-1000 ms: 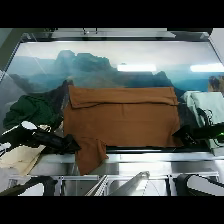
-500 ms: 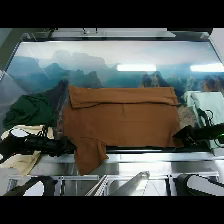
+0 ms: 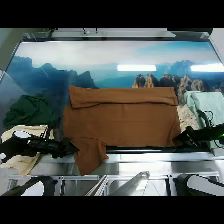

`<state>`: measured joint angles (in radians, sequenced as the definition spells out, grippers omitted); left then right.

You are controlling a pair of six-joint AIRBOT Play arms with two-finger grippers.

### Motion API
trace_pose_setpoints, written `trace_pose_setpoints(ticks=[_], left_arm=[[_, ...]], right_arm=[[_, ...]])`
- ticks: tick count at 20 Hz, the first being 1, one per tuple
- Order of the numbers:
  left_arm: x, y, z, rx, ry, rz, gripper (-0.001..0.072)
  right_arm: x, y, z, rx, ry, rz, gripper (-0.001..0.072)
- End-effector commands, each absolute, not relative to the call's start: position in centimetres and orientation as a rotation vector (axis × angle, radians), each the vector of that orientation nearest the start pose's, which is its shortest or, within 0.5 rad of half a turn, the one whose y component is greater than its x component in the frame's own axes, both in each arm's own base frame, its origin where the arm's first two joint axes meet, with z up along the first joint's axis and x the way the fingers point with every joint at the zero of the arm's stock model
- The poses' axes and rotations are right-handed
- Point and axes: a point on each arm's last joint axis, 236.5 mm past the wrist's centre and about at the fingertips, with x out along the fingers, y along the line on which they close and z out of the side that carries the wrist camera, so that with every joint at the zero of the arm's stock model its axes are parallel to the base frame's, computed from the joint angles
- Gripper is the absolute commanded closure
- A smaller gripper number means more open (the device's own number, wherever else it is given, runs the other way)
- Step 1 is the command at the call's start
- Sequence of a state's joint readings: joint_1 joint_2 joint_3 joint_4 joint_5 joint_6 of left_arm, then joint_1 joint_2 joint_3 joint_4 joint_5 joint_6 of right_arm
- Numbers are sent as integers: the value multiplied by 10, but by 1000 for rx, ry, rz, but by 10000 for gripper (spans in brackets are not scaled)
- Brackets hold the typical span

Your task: Fold the shirts.

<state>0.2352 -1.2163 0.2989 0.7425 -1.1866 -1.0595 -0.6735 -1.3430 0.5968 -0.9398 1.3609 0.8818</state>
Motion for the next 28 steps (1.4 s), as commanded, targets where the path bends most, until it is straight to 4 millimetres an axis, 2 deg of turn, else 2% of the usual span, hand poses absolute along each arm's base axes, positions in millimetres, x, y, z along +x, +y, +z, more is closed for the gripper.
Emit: trace_pose_setpoints(ticks=[1, 2, 3, 4, 7, 10, 11, 13, 15, 16, 18, 22, 25, 28], left_arm=[[148, -131, -129, -819, 1729, -445, 562], [148, -131, -129, -818, 1728, -446, 564], [151, -131, -127, -819, 1714, -447, 664], [155, -131, -123, -809, 1692, -452, 690], [174, -130, -96, -763, 1606, -500, 689], [208, -125, -55, -714, 1473, -523, 689], [222, -125, -37, -699, 1413, -535, 689], [249, -119, -3, -655, 1302, -530, 689], [275, -113, 28, -607, 1209, -533, 689], [287, -110, 41, -591, 1177, -535, 689], [313, -105, 54, -573, 1152, -541, 688], [376, -93, 65, -543, 1124, -559, 687], [420, -95, 59, -512, 1128, -593, 685], [446, -109, 37, -496, 1186, -652, 685]], right_arm=[[214, 4, -100, 834, 1524, 379, 692], [214, 4, -100, 837, 1525, 375, 692], [214, 4, -100, 840, 1526, 372, 692], [215, 4, -99, 841, 1526, 370, 692], [217, 0, -88, 862, 1525, 388, 692], [224, -20, -59, 927, 1490, 391, 692], [233, -27, -47, 966, 1431, 388, 692], [270, -32, -16, 1063, 1227, 427, 692], [303, -29, 13, 1074, 1055, 506, 691], [318, -28, 20, 1054, 1003, 512, 691], [343, -30, 18, 990, 955, 469, 691], [382, -28, -6, 908, 954, 393, 691], [410, -22, -32, 871, 954, 362, 691], [448, -14, -41, 920, 870, 369, 691]])
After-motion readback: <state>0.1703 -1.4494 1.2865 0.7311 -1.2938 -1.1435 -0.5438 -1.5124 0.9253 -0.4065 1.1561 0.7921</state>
